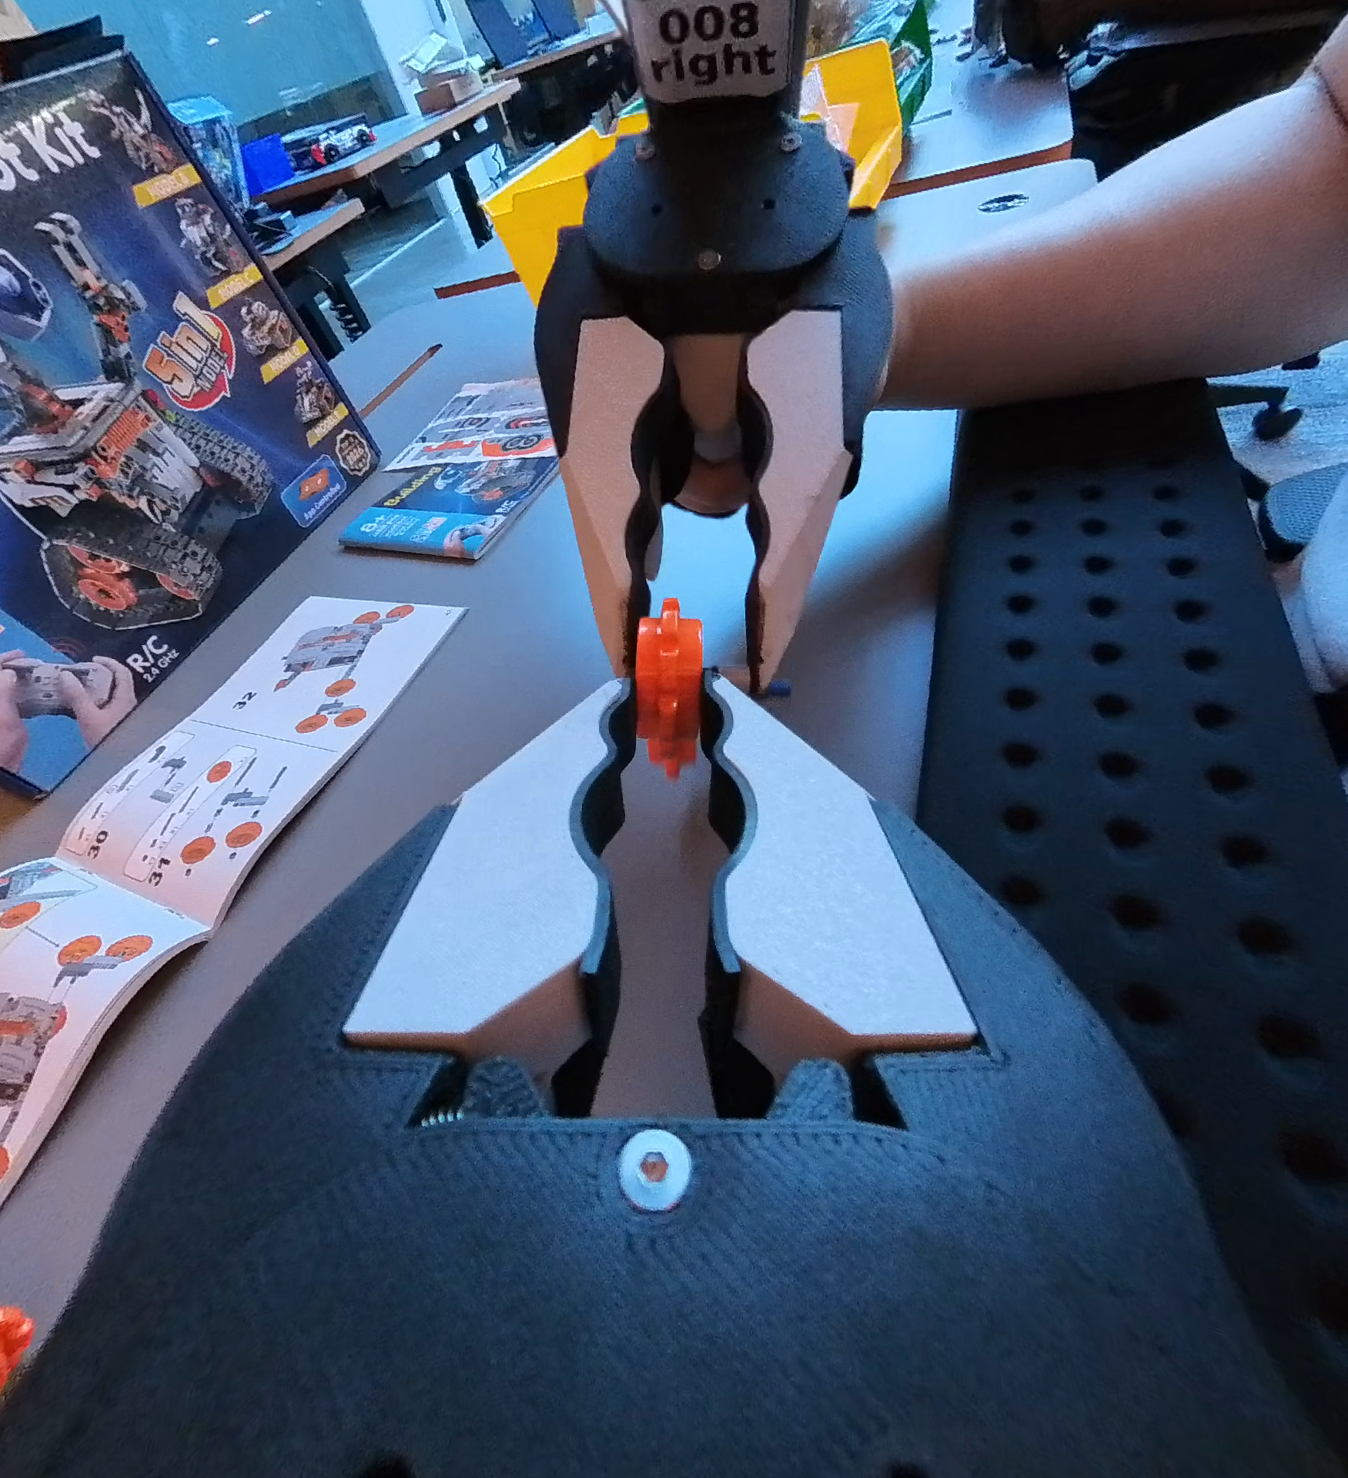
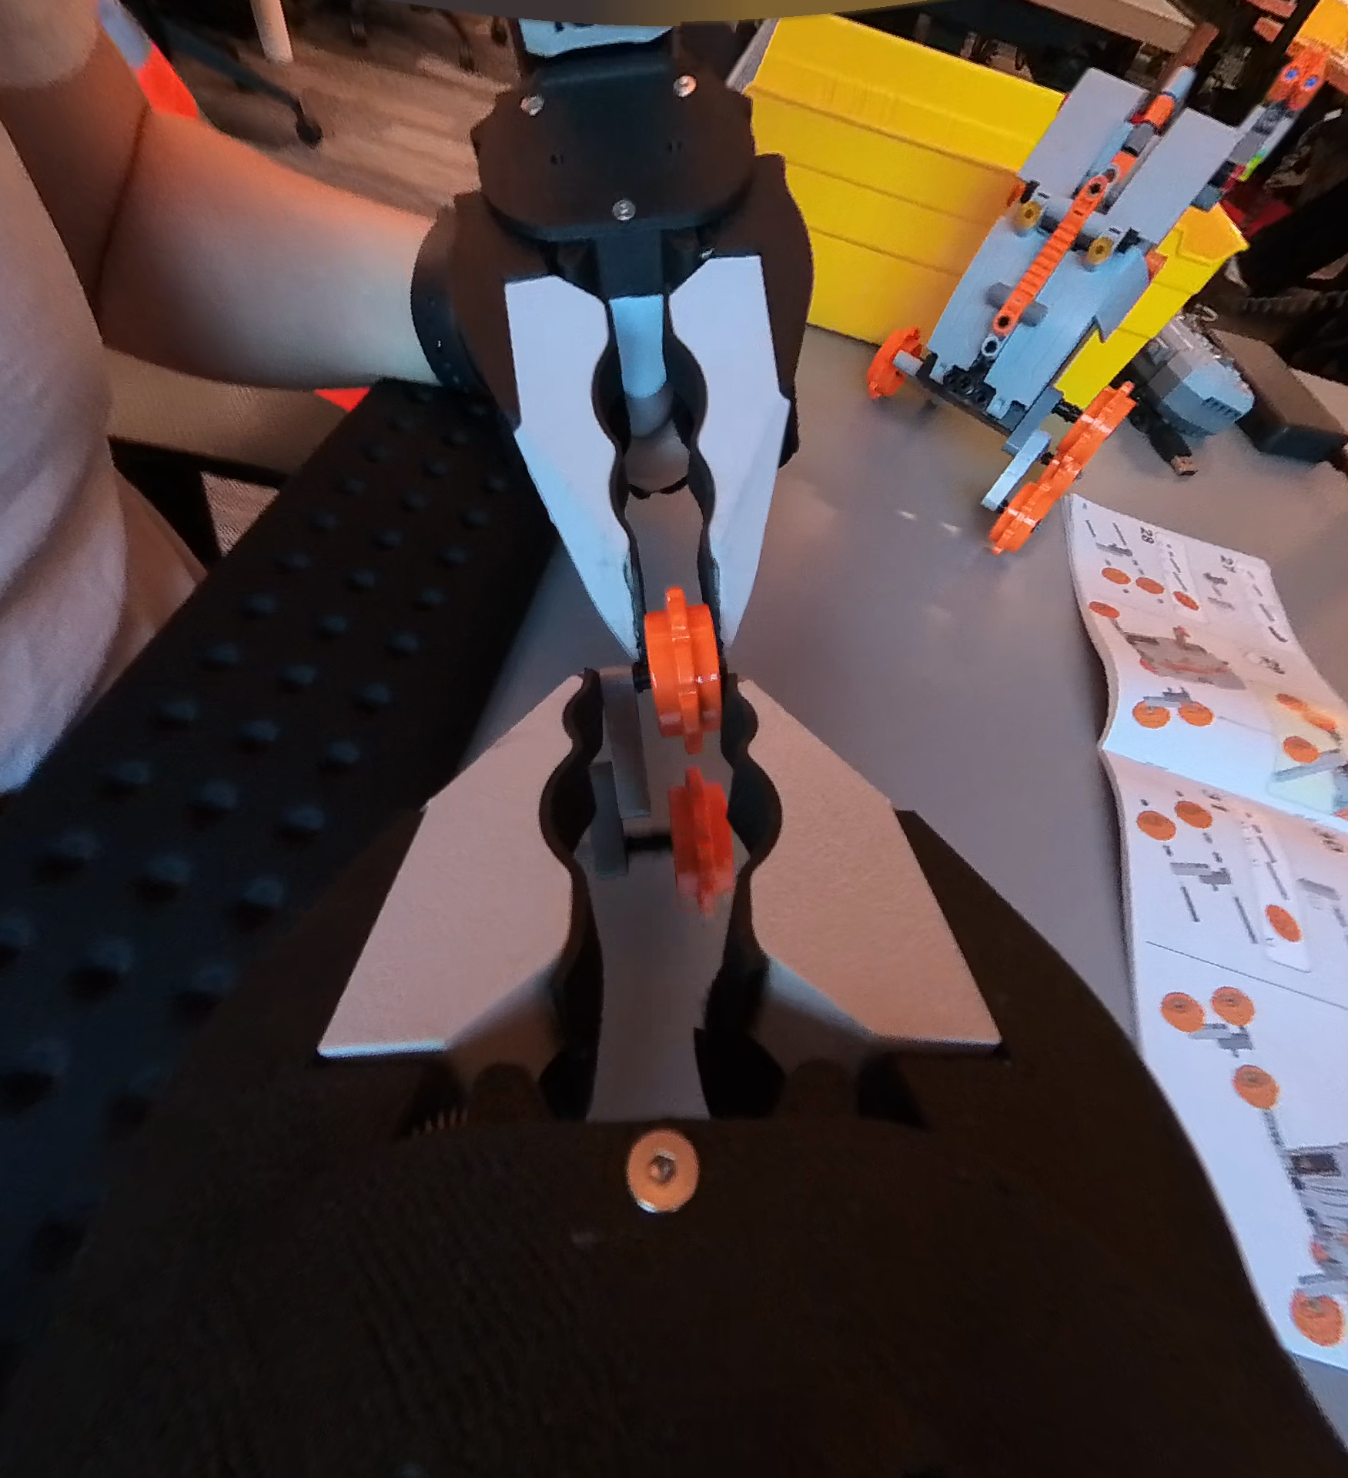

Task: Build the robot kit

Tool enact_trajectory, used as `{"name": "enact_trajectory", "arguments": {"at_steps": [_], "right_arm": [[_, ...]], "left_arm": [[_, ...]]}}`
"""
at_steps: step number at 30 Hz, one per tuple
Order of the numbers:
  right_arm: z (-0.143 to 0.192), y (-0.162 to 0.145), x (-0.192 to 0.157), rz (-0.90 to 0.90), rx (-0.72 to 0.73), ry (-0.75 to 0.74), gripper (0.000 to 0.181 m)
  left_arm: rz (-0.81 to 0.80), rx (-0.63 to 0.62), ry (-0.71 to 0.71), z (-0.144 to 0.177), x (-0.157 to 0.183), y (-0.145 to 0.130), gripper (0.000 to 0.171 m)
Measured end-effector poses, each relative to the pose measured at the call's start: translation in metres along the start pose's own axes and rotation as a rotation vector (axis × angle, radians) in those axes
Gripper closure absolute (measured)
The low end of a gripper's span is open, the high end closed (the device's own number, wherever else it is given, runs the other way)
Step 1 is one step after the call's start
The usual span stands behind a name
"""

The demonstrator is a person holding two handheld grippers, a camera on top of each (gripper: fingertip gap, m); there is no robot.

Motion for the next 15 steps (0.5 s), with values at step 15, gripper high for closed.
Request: {"name": "enact_trajectory", "arguments": {"at_steps": [15], "right_arm": [[-0.0002,0.0000,0.0039,0.026,0.068,-0.017,0.150]], "left_arm": [[0.019,0.026,0.016,0.0027,-0.0050,0.0022,0.158]]}}
Point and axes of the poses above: each gripper's, where its closed fingertips meet, z back along the fingers, y out of its top, x = y × z across the jaws, the point moved 7 cm from there along z, back along the fingers, and after that the axes turned 11 degrees about y, right-handed, at the moved point
